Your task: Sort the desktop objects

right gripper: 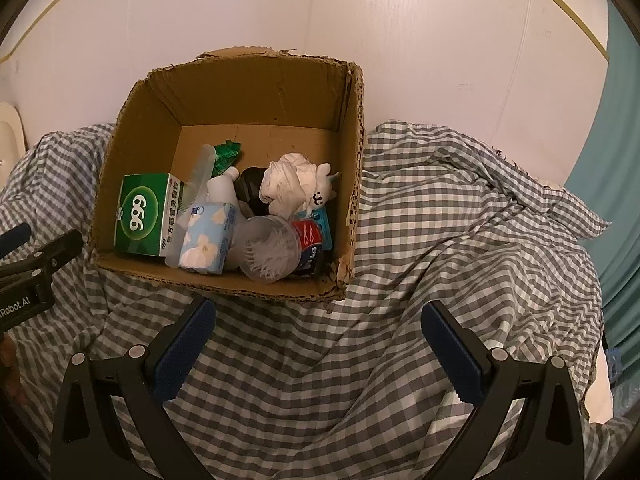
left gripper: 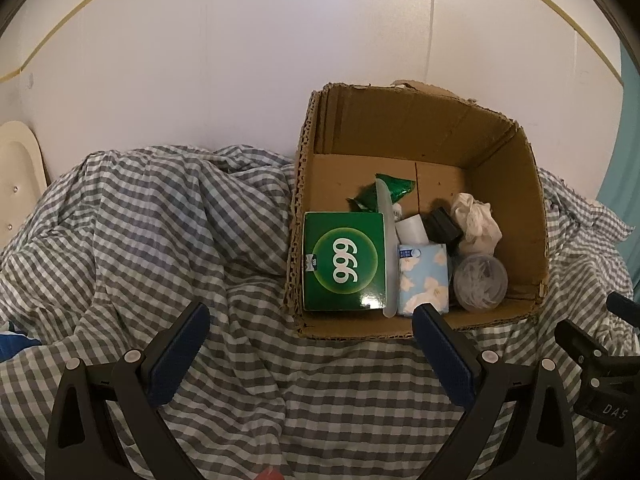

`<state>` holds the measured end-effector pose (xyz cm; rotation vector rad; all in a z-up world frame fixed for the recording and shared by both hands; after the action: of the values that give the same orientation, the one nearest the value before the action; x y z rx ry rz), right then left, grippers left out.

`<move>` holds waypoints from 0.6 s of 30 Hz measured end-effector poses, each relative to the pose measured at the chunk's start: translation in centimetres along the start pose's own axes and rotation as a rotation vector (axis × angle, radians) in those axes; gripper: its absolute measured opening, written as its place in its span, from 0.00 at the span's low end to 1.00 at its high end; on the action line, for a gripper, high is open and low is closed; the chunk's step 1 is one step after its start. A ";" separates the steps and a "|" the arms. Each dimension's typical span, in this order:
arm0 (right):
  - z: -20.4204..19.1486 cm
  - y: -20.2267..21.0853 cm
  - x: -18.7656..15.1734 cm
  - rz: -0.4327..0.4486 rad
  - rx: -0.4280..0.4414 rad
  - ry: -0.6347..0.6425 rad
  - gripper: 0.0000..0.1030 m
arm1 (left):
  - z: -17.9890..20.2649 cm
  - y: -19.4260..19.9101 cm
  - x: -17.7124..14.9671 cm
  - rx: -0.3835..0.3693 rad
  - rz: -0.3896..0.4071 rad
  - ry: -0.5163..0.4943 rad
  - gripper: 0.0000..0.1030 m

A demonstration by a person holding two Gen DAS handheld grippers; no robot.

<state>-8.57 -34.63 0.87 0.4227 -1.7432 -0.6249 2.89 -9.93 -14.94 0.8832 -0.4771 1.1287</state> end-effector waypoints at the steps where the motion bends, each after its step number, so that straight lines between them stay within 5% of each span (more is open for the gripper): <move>1: 0.0 0.0 0.0 0.000 0.000 0.000 1.00 | 0.0 0.0 0.0 -0.001 0.000 0.001 1.00; 18: -0.2 -0.1 -0.3 -0.007 -0.003 0.007 1.00 | -0.2 -0.4 -0.2 0.012 -0.011 -0.007 1.00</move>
<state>-8.32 -34.62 0.62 0.4291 -1.7350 -0.6303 3.16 -9.97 -15.33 0.9001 -0.4712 1.1195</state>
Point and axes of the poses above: each gripper's, at about its wrist camera, not at the fingertips, and y roughly against the way its jaws point, z to its right, x to its top, the point moved 10 cm from there along -y, roughly the way its jaws point, and after that the axes turned 2 degrees about x, right-handed, at the moved point
